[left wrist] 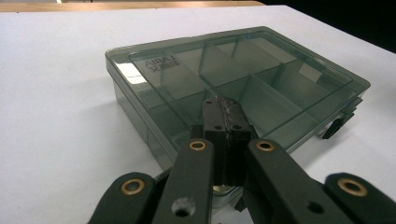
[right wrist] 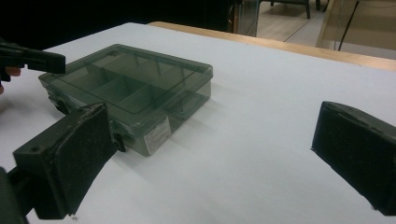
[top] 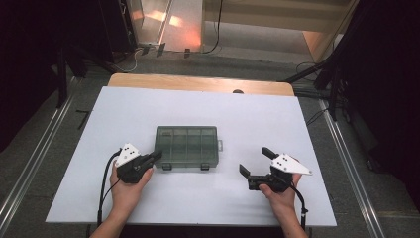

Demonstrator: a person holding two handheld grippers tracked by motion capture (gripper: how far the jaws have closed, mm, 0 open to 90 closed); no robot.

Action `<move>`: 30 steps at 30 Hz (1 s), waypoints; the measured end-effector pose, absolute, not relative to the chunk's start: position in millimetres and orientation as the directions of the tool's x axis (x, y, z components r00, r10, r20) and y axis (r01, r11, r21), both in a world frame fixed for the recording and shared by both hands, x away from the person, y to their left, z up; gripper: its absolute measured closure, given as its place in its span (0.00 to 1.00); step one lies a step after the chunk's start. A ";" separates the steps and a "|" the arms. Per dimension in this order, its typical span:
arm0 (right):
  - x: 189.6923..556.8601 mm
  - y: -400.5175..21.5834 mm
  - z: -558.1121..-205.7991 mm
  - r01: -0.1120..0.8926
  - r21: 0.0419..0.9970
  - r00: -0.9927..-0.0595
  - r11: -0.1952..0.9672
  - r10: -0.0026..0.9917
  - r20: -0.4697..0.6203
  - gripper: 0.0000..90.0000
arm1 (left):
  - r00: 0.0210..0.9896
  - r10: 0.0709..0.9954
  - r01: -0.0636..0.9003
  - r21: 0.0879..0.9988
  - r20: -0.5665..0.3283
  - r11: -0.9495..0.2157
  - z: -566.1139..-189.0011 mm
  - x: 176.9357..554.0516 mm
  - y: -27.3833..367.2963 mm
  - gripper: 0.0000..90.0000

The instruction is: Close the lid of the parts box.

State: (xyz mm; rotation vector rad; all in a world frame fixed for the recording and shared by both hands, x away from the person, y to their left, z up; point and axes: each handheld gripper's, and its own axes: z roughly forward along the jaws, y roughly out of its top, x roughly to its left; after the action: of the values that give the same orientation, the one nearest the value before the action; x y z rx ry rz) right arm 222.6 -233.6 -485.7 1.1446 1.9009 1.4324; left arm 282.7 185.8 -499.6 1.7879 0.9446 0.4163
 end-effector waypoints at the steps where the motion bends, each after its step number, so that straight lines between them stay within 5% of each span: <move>1: 220.9 -236.4 -485.5 0.326 0.941 -0.520 0.095 0.849 0.095 0.00 | 0.632 0.761 0.407 0.898 -0.146 -0.165 -499.5 282.7 185.8 1.00; 30: 182.4 -310.2 -499.6 0.358 0.932 -0.388 0.056 0.917 0.094 0.00 | 0.633 0.762 0.404 0.899 -0.139 -0.171 -499.2 282.7 185.5 1.00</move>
State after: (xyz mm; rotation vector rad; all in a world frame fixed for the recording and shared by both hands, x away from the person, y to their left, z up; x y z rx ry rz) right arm 182.4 -310.2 -499.6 1.2750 1.7934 1.3269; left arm 282.7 185.5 -499.2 1.7926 0.9409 0.4211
